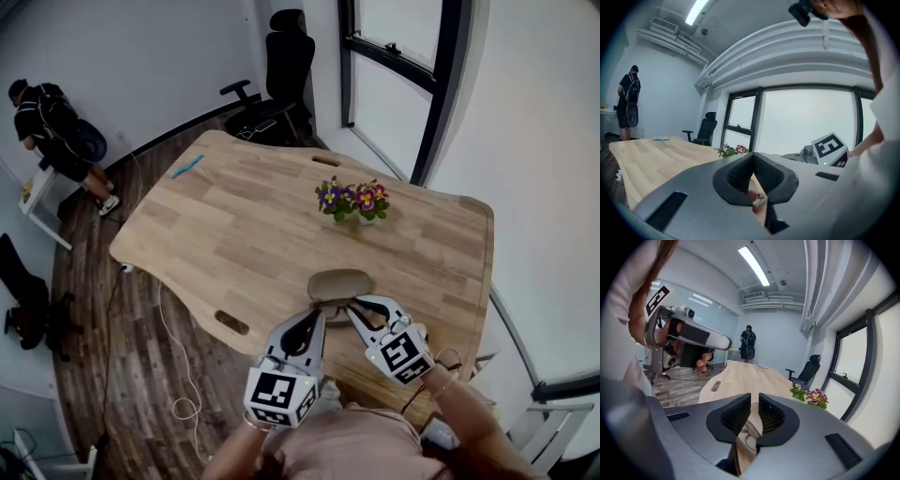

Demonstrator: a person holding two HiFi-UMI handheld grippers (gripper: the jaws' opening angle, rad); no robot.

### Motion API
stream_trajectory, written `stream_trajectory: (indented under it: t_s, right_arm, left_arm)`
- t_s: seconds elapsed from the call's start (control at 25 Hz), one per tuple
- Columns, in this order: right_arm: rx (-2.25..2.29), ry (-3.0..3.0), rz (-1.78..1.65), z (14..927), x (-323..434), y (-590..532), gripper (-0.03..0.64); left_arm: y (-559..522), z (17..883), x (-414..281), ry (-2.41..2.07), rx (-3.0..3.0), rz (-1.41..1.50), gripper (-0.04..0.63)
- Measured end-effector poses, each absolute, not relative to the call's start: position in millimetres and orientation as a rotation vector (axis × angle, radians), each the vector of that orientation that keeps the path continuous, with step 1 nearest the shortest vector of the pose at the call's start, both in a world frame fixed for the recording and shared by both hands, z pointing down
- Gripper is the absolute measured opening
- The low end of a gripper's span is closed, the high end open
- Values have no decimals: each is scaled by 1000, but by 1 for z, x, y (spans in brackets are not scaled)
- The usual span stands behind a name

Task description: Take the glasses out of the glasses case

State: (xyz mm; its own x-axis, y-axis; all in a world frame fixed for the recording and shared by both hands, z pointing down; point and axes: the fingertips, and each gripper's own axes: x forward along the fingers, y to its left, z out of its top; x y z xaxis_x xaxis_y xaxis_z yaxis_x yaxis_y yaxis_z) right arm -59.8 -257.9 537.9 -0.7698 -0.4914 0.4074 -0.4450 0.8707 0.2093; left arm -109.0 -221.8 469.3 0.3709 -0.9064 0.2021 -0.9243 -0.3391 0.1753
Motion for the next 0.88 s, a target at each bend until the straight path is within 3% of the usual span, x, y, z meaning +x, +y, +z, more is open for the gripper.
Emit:
stream_trajectory:
  t_s: [0.16, 0.88]
  right_arm:
    - [632, -2536, -147, 557, -66, -266, 52]
    - [371, -2282, -136, 653, -85, -285, 62]
  left_arm:
    - [-230, 476, -118, -1616, 2373, 102, 0]
    - [-248, 509, -140, -1546, 2397, 132, 0]
